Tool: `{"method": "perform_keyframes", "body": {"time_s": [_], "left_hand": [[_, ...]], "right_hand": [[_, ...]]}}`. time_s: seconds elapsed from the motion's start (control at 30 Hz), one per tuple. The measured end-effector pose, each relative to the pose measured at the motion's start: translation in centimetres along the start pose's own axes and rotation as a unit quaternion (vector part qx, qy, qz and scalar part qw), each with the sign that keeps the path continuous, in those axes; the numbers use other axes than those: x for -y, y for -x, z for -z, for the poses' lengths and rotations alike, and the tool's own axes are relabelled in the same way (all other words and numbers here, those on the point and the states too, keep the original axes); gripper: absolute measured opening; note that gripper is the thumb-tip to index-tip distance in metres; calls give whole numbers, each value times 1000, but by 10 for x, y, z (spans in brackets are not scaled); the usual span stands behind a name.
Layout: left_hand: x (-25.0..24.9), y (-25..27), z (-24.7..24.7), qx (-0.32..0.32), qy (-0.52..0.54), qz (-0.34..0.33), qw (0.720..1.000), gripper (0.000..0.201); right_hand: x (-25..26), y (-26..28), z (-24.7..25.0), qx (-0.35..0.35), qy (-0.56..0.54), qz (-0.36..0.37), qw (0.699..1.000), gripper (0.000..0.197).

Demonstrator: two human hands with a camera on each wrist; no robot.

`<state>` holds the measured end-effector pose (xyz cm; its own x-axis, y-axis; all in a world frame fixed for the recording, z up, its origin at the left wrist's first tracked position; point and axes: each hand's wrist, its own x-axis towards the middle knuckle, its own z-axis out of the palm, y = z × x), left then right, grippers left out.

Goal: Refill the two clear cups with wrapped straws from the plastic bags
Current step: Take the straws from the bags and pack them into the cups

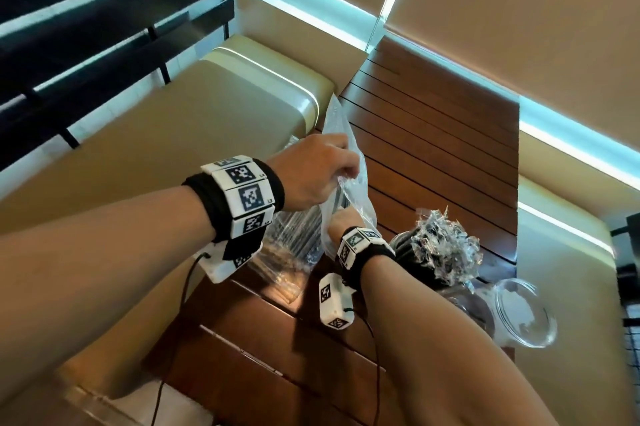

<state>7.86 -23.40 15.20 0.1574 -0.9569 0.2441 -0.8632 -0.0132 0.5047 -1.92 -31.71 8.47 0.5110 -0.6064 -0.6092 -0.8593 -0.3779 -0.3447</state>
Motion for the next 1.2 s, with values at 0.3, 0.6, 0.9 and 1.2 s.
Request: {"method": "perform_keyframes", "body": {"time_s": [0.3, 0.6, 0.9, 1.2], "left_hand": [[7, 4, -4, 6, 8, 50, 999, 12], [74, 30, -54, 328, -88, 268, 902, 81], [77, 36, -90, 358, -85, 207, 906, 53], [54, 24, -121, 311, 60, 292, 902, 58]], "right_hand": [[-16, -15, 1, -46, -34, -38, 998, 46], [-22, -22, -28, 109, -35, -58, 992, 43], [-17, -33, -24, 57, -108, -42, 992, 45], [-28, -17, -12, -106, -160, -71, 979, 28]]}}
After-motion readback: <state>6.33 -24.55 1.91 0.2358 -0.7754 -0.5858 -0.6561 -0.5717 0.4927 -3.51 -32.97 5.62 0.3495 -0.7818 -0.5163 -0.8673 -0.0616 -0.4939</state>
